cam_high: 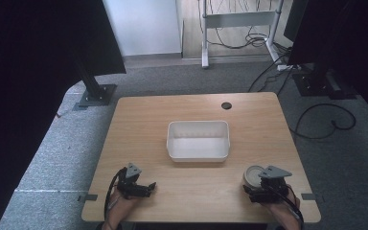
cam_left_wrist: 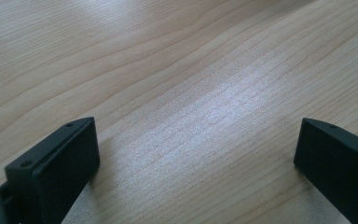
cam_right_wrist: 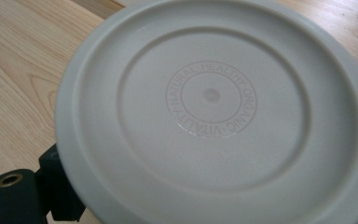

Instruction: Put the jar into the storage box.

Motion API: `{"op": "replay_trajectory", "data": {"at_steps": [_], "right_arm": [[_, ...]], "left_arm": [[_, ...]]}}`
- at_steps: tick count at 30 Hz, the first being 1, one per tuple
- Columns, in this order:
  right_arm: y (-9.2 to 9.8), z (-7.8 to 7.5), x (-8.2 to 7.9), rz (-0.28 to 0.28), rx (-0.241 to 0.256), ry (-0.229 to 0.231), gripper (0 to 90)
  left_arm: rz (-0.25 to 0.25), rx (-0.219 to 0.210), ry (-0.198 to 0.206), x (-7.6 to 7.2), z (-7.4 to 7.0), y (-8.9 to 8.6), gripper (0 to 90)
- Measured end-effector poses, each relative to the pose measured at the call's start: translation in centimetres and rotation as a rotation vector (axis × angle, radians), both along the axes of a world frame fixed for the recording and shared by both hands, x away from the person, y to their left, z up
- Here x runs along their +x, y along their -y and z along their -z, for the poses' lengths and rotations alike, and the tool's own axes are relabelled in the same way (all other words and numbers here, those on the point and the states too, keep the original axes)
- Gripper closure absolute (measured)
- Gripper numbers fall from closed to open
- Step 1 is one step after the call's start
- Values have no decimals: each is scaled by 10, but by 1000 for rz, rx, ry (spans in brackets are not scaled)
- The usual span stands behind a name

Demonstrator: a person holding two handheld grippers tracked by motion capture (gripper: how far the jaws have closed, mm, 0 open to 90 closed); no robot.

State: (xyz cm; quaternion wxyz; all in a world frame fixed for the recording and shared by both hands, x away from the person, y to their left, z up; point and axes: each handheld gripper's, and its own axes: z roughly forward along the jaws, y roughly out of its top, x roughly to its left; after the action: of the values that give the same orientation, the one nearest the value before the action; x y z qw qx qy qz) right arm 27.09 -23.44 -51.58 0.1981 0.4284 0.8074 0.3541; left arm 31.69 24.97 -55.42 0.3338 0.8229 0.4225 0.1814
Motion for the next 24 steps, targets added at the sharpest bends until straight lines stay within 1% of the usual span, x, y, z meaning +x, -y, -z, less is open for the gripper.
{"op": "replay_trajectory", "data": {"at_steps": [24], "right_arm": [[-33,-5,21,-51,4,16,94]], "left_arm": [[0,0,0,0,0,0,0]]}}
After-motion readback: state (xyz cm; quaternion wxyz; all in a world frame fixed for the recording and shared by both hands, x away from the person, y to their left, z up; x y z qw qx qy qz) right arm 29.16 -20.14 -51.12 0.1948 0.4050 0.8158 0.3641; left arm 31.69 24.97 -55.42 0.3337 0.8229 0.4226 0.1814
